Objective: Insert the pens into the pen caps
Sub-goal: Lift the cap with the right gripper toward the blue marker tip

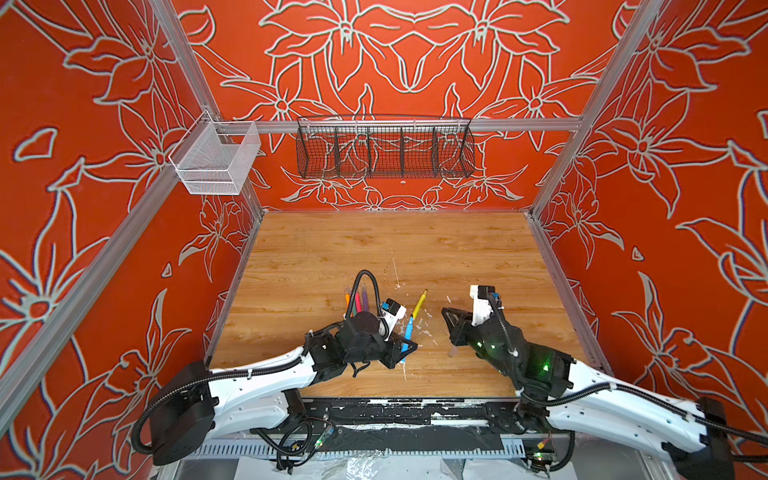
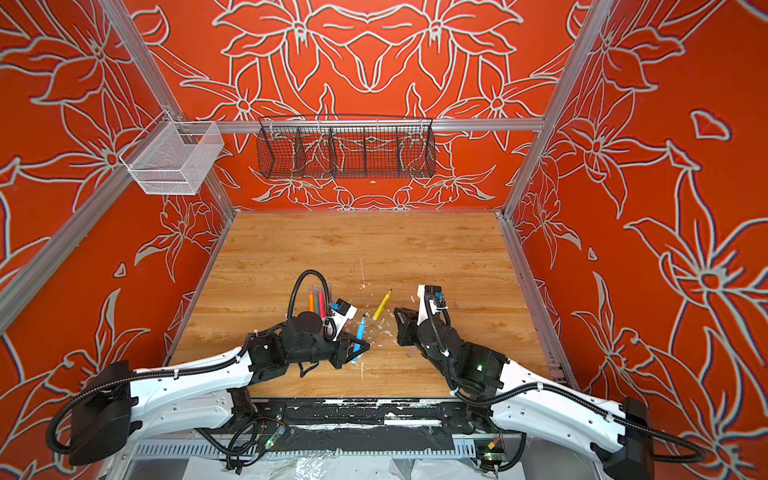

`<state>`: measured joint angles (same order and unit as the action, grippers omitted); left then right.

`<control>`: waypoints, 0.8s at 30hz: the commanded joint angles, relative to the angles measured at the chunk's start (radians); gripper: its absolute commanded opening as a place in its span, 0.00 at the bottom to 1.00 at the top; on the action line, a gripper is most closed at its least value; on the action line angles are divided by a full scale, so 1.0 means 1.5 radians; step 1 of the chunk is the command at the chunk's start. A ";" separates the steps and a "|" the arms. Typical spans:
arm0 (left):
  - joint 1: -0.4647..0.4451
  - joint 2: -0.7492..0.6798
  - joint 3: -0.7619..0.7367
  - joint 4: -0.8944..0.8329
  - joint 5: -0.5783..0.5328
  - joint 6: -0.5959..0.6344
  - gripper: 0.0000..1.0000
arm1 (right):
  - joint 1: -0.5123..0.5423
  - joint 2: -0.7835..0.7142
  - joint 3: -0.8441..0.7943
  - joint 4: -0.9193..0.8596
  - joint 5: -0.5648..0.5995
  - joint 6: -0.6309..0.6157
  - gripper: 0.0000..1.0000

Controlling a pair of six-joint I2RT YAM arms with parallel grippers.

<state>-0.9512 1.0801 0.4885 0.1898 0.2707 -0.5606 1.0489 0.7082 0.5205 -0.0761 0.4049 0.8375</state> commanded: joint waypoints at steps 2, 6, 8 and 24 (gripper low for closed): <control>-0.014 0.011 0.008 0.047 0.015 -0.008 0.00 | 0.004 0.004 -0.019 0.140 -0.027 -0.003 0.06; -0.024 0.017 0.016 0.047 0.008 -0.001 0.00 | 0.004 0.038 -0.033 0.239 -0.051 0.001 0.06; -0.026 0.020 0.021 0.040 0.004 0.002 0.00 | 0.004 0.068 -0.026 0.264 -0.062 0.005 0.05; -0.028 -0.005 0.023 0.007 -0.034 0.001 0.00 | 0.004 0.163 -0.044 0.383 -0.118 0.045 0.03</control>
<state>-0.9882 1.0870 0.5076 0.2123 0.2317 -0.5621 1.0489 0.9428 0.4828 0.4309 0.2554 0.8726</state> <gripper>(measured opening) 0.141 0.176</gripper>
